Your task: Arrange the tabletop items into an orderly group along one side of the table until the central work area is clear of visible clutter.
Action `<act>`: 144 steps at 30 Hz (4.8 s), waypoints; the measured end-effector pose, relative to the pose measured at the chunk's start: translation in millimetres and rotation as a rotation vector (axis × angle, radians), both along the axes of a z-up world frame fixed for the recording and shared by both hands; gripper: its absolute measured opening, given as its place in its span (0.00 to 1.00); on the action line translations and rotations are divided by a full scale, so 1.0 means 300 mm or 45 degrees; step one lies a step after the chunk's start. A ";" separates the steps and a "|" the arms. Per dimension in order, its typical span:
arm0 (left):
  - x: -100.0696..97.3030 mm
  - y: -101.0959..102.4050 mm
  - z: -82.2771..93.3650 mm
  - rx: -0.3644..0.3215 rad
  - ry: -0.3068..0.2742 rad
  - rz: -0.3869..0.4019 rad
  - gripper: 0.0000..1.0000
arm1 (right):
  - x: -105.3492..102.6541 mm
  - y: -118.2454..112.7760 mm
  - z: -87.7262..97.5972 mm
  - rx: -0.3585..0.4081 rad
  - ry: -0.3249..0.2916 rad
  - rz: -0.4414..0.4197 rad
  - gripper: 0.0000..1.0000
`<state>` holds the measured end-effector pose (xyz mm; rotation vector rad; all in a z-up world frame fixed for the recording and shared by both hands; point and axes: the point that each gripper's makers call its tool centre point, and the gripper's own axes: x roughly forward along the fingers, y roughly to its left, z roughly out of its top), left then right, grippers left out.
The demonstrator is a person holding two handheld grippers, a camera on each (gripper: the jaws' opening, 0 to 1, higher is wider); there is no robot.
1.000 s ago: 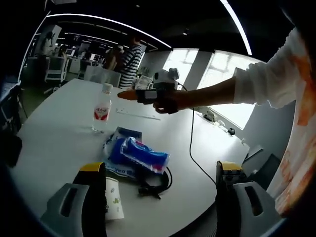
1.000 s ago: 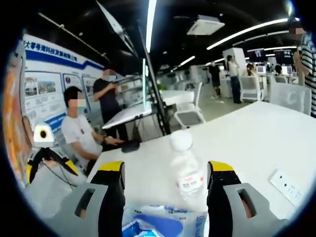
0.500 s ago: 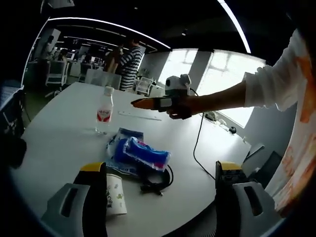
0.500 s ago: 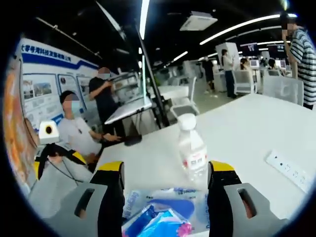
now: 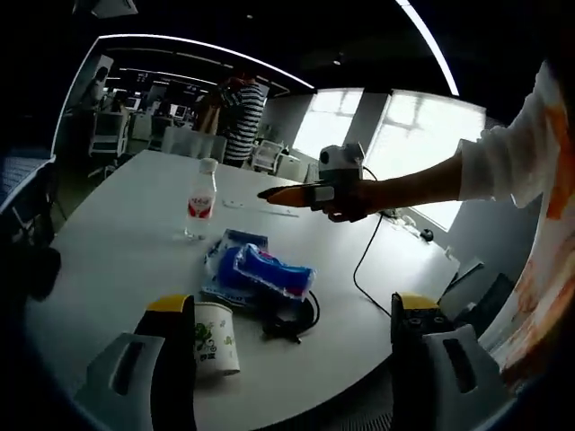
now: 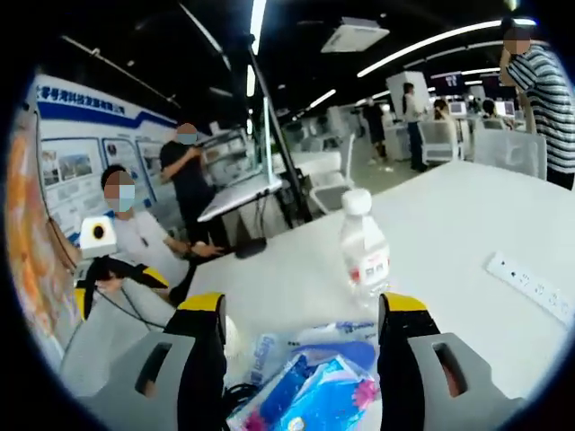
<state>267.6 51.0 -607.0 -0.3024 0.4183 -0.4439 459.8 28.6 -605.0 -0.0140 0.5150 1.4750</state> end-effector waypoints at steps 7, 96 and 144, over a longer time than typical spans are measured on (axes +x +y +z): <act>-0.006 0.018 -0.009 0.008 0.012 0.006 0.90 | -0.023 -0.020 0.005 0.015 -0.012 -0.064 0.68; 0.439 0.035 -0.126 0.208 0.206 -0.247 0.77 | -0.315 -0.427 -0.213 0.007 0.450 -1.176 0.52; 0.569 -0.114 -0.437 0.299 0.611 -0.377 0.44 | -0.322 -0.295 -0.412 -0.134 0.716 -1.291 0.23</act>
